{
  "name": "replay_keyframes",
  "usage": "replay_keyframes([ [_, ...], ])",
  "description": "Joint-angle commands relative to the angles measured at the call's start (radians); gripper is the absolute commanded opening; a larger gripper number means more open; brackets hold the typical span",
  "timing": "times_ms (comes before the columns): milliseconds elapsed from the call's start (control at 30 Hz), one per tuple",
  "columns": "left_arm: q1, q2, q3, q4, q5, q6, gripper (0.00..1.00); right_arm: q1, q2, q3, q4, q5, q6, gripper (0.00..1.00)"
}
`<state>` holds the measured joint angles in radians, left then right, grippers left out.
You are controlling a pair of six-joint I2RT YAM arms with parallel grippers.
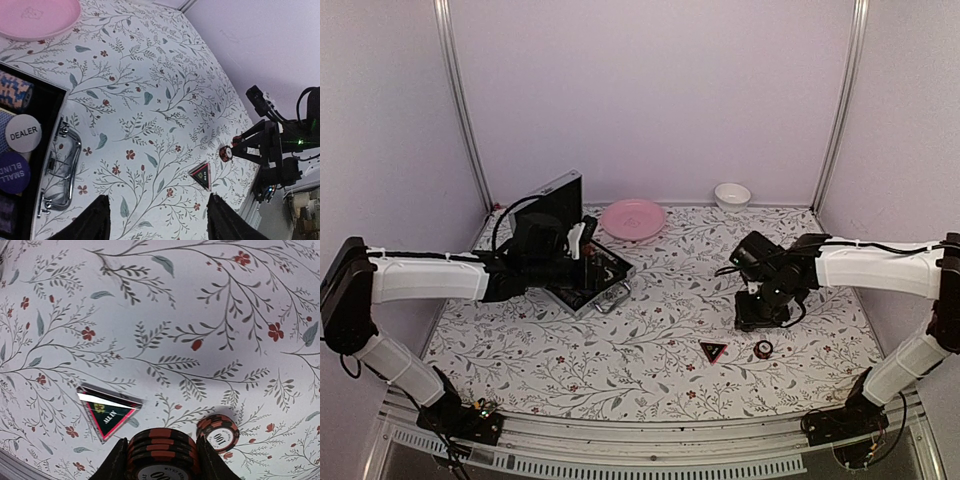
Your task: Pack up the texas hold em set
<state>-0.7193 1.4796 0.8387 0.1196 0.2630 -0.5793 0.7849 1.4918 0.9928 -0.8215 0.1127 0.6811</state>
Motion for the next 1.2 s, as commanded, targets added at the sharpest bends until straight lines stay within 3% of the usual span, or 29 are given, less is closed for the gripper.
replay_keyframes([
  [0, -0.009, 0.006, -0.056, 0.167, 0.172, -0.219, 0.65, 0.064, 0.077, 0.095, 0.087, -0.038, -0.086, 0.26],
  [167, -0.011, 0.065, -0.145, 0.385, 0.313, -0.424, 0.61, 0.150, 0.198, 0.207, 0.139, -0.065, -0.153, 0.26],
  [300, -0.020, 0.122, -0.159, 0.444, 0.366, -0.496, 0.59, 0.212, 0.279, 0.302, 0.168, -0.092, -0.212, 0.25],
  [533, -0.065, 0.230, -0.133, 0.481, 0.465, -0.560, 0.57, 0.283, 0.326, 0.363, 0.207, -0.143, -0.261, 0.25],
  [733, -0.095, 0.312, -0.143, 0.611, 0.523, -0.651, 0.50, 0.291, 0.317, 0.355, 0.218, -0.159, -0.262, 0.25],
  [1167, -0.120, 0.357, -0.144, 0.715, 0.552, -0.710, 0.50, 0.292, 0.322, 0.362, 0.226, -0.173, -0.268, 0.25],
])
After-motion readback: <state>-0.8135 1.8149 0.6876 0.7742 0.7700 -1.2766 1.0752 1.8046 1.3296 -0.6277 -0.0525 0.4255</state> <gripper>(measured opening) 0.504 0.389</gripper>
